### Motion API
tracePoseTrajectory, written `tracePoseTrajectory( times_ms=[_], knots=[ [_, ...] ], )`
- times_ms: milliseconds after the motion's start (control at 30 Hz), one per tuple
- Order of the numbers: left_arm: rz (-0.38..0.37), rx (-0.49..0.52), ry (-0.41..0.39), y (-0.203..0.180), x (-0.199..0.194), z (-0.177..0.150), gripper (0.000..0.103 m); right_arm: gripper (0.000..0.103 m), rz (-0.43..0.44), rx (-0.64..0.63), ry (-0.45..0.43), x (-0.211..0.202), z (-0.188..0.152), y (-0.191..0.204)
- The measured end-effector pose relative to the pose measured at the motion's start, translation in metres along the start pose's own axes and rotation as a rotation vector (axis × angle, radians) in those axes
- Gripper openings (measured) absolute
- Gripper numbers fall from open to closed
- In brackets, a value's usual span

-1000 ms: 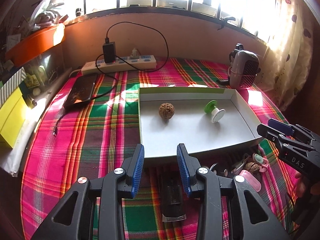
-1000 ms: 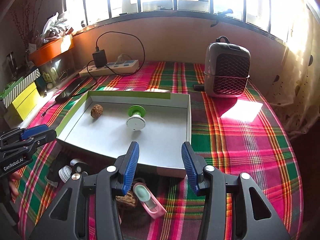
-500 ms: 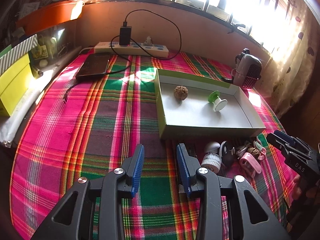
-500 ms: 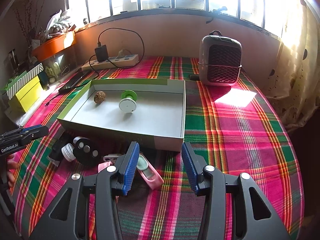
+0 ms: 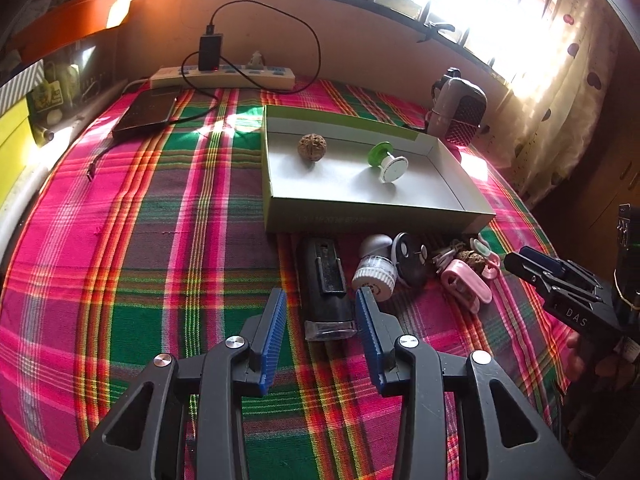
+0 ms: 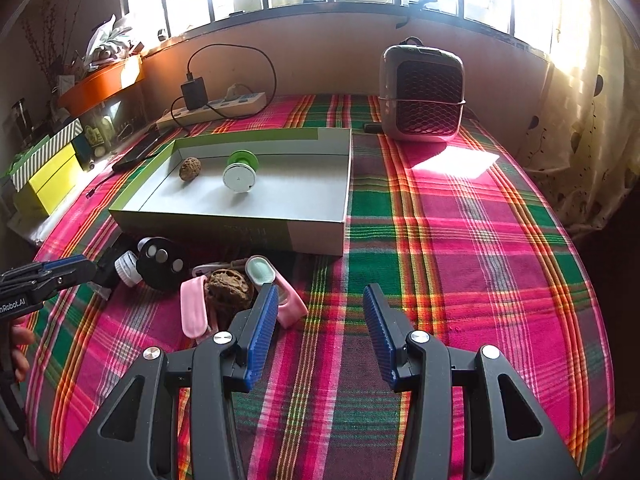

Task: Organize objects
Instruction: 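Withdraw both grippers from the tray back toward the remaining objects, then grasp the black flashlight with the left gripper while the right grasps the pink clip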

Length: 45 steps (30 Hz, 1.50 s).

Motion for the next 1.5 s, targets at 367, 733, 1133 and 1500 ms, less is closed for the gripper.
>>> tracePoseTrajectory(
  times_ms=[367, 733, 1133, 1500],
  knots=[
    [0.02, 0.019, 0.038, -0.004, 0.014, -0.006, 0.036, 0.046, 0.032, -0.043, 0.031, 0.012, -0.003, 0.011],
    [0.054, 0.037, 0.041, -0.004, 0.021, 0.0, 0.036, 0.046, 0.028, -0.1, 0.068, 0.024, 0.001, 0.017],
    [0.092, 0.075, 0.034, -0.002, 0.029, 0.009, 0.036, 0.046, 0.043, -0.144, 0.092, 0.037, 0.008, 0.018],
    [0.119, 0.101, 0.016, -0.004, 0.034, 0.013, 0.036, 0.046, 0.053, -0.121, 0.092, 0.039, 0.009, 0.013]
  ],
)
Point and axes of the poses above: each gripper's, at about its wrist camera, not at the fingertips, and x roughly the way its jaws point, y to its left, z to its top, the point moved 4 cm from there along x, roughly the way its jaws point, and after that the axes turned 10 degrees about -x, right-handed, at the moved point
